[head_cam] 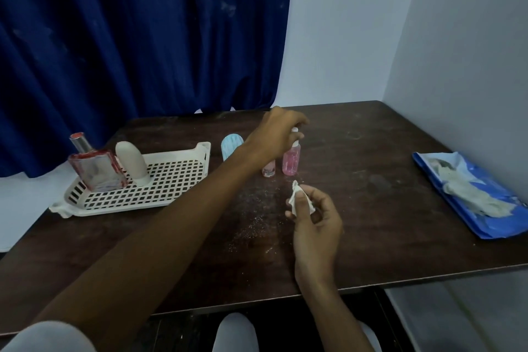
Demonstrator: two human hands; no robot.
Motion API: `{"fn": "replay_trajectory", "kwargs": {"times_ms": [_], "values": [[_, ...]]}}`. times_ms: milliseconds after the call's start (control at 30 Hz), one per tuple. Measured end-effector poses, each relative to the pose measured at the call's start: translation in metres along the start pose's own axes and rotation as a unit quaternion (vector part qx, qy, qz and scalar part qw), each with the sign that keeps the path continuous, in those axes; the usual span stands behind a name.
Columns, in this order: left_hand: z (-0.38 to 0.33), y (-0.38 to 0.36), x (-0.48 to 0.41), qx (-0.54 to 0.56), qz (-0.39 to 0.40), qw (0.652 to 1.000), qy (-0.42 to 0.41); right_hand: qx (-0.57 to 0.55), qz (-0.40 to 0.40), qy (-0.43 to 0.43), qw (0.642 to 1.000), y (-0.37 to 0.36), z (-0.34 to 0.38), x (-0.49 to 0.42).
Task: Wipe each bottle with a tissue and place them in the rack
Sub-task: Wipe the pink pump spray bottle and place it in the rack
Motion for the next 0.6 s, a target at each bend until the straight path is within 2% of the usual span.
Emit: {"fn": "replay_trajectory", "kwargs": {"times_ms": [333,533,600], "values": [[0.000,-0.007,0.026,0.156,-0.090,0.983,0.041,-0.017,-0.040,0.011,0.999,0.000,0.000,-0.001],[0.001,-0.006,0.036,0.234,-0.108,0.958,0.125,-0.014,-0.072,0.010,0.997,0.011,0.003,0.006],[0.001,-0.009,0.041,0.288,-0.073,0.941,0.161,0.002,-0.075,0.033,0.997,0.022,0.010,0.008]]}}
Point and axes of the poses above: each hand's wrist, its own x-axis away from the middle knuckle, its own y-axis out of the back of the hand, z = x × y, the point moved 2 cm from there along -x, towards the middle knuckle, and after that the axes turned 12 degrees about -z, right-handed, at the moved point
